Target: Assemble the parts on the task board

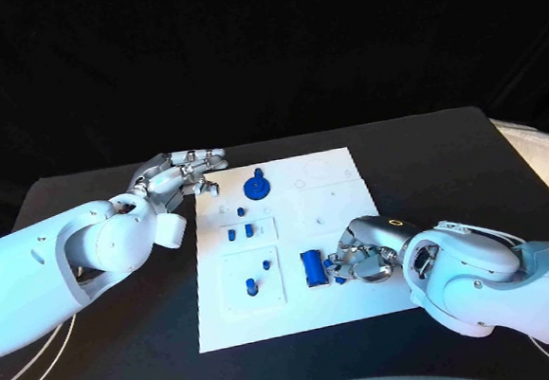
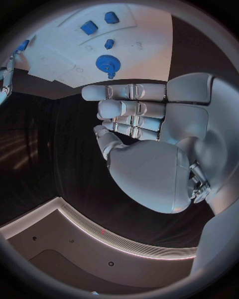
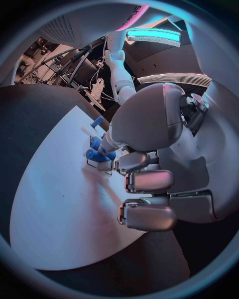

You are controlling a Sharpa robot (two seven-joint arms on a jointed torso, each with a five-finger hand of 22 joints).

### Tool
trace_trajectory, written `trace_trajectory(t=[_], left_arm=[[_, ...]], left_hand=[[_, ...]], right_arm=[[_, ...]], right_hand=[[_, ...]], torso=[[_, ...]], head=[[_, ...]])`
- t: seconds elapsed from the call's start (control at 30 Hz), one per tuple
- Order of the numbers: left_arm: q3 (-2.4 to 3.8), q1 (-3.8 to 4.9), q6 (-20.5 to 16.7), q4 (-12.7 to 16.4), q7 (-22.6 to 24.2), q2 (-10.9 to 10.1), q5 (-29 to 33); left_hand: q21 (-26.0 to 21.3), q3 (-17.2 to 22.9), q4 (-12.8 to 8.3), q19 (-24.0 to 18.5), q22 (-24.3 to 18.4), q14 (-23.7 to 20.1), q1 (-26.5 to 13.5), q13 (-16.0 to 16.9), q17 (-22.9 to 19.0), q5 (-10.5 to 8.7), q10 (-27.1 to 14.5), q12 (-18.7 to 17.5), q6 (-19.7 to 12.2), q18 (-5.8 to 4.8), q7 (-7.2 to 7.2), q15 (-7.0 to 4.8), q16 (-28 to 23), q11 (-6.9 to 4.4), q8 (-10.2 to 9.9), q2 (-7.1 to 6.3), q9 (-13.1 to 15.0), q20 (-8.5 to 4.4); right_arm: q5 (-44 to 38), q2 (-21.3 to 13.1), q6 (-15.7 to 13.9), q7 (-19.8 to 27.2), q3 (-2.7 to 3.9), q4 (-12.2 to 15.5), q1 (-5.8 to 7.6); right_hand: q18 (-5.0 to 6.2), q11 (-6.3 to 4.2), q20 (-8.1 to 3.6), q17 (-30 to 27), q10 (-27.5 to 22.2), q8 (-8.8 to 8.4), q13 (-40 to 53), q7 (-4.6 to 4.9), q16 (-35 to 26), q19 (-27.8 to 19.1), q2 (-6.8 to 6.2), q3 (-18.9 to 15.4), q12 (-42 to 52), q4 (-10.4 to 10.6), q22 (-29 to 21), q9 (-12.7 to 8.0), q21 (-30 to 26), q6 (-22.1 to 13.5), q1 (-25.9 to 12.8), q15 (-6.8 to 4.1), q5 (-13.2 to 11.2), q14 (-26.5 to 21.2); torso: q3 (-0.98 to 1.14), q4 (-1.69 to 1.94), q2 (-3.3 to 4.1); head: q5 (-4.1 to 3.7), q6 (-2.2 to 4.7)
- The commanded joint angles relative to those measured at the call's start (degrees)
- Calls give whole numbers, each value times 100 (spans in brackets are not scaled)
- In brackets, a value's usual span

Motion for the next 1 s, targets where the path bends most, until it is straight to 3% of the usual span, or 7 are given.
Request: trace_trajectory(t=[0.03, 1.0], left_arm=[[3, 1, 87, 6, 44, 5, -7], [2, 0, 111, 2, 28, 7, -7]], left_hand=[[-28, 1, -23, 36, -9, -28, 30, 9, -9, 25, -39, 27, -41, 68, -17, 0, -9, 2, 29, 42, 0, -9], [-29, 4, -26, 37, -9, -29, 33, 9, -14, 25, -41, 29, -42, 68, -17, 0, -10, 2, 30, 42, 0, -10]], right_arm=[[-168, -14, -20, -144, -4, 6, -8], [-381, -182, -31, -214, 24, 171, -7]], right_hand=[[-60, -1, -20, 629, 36, 33, -3, -3, 16, 36, -11, 2, 23, 3, -4, 8, 28, 28, -32, -50, 25, 429], [-61, -6, -31, 628, 35, 43, -4, -6, 14, 39, -60, -7, 11, -19, -1, 22, 29, 13, -23, -57, 49, 429]], torso=[[1, 4, 0], [-5, 4, 2]], head=[[-5, 5], [-32, -11]])
